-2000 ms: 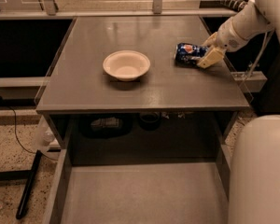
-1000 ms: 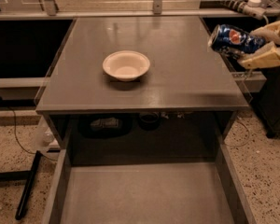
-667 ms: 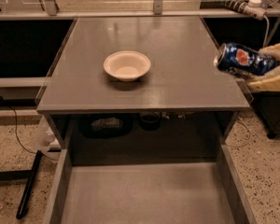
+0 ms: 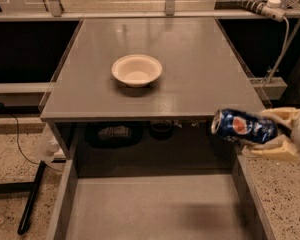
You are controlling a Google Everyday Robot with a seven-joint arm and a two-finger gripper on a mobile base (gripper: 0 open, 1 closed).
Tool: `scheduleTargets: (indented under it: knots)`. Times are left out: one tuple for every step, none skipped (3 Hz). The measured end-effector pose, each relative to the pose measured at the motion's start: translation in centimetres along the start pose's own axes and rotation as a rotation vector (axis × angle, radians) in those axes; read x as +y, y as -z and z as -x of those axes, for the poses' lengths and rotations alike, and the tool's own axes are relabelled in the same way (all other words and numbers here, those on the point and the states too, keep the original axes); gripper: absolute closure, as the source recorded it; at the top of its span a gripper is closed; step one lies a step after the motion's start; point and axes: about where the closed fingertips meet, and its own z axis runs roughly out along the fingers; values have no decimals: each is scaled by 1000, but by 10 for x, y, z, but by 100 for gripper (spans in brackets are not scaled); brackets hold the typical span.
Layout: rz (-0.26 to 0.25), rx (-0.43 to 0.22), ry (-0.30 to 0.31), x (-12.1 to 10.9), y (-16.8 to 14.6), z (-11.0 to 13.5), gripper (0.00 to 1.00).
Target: Place pepsi can into top drawer
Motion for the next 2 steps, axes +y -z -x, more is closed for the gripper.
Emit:
scheduleTargets:
  knots:
    - [76, 45, -17, 43, -47, -30, 100]
    - [111, 102, -34, 58, -95, -60, 100]
